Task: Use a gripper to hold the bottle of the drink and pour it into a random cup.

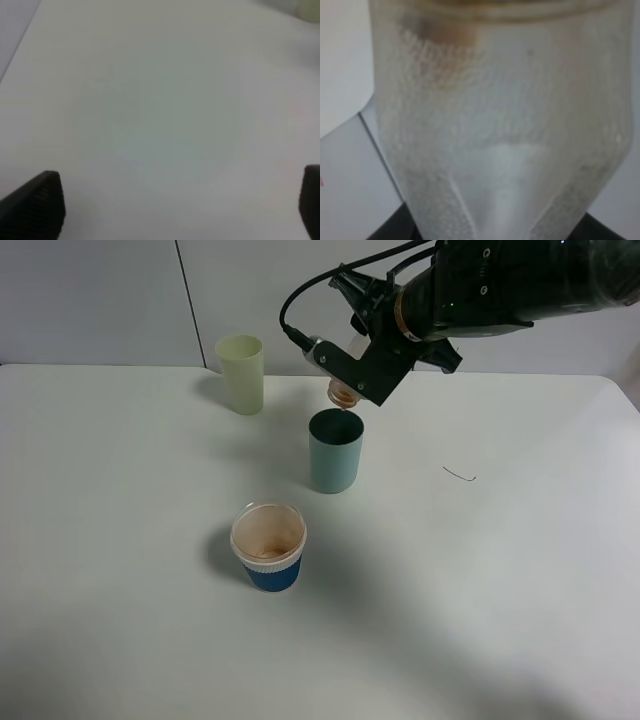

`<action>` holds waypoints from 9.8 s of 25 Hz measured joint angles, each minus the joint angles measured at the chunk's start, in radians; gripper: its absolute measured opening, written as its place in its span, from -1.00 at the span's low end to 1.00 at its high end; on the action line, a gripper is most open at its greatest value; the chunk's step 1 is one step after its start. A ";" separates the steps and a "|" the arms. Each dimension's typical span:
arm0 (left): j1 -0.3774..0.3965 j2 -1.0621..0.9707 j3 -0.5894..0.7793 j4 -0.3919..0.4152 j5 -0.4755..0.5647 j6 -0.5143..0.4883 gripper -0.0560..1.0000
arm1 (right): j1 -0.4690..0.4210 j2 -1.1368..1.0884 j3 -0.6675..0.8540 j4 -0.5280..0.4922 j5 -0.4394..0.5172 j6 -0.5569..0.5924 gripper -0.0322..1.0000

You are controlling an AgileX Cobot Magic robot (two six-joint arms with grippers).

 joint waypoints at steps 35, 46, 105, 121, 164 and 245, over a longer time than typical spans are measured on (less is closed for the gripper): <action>0.000 0.000 0.000 0.000 0.000 0.000 0.87 | 0.019 0.025 -0.064 -0.112 -0.014 -0.035 -0.22; 0.000 0.000 0.000 0.000 0.000 0.000 0.87 | 0.029 0.025 -0.064 -0.131 -0.019 -0.063 -0.22; 0.000 0.000 0.000 0.000 0.000 0.000 0.87 | -0.113 -0.070 0.093 0.241 0.103 1.652 -0.22; 0.000 0.000 0.000 0.000 0.000 0.000 0.87 | -0.295 -0.121 0.422 0.470 -0.410 1.404 -0.22; 0.000 0.000 0.000 0.000 0.000 0.000 0.87 | -0.521 0.104 0.639 0.890 -1.067 0.984 -0.17; 0.000 0.000 0.000 0.000 0.000 0.000 0.87 | -0.649 -1.819 0.642 1.169 0.844 0.916 0.97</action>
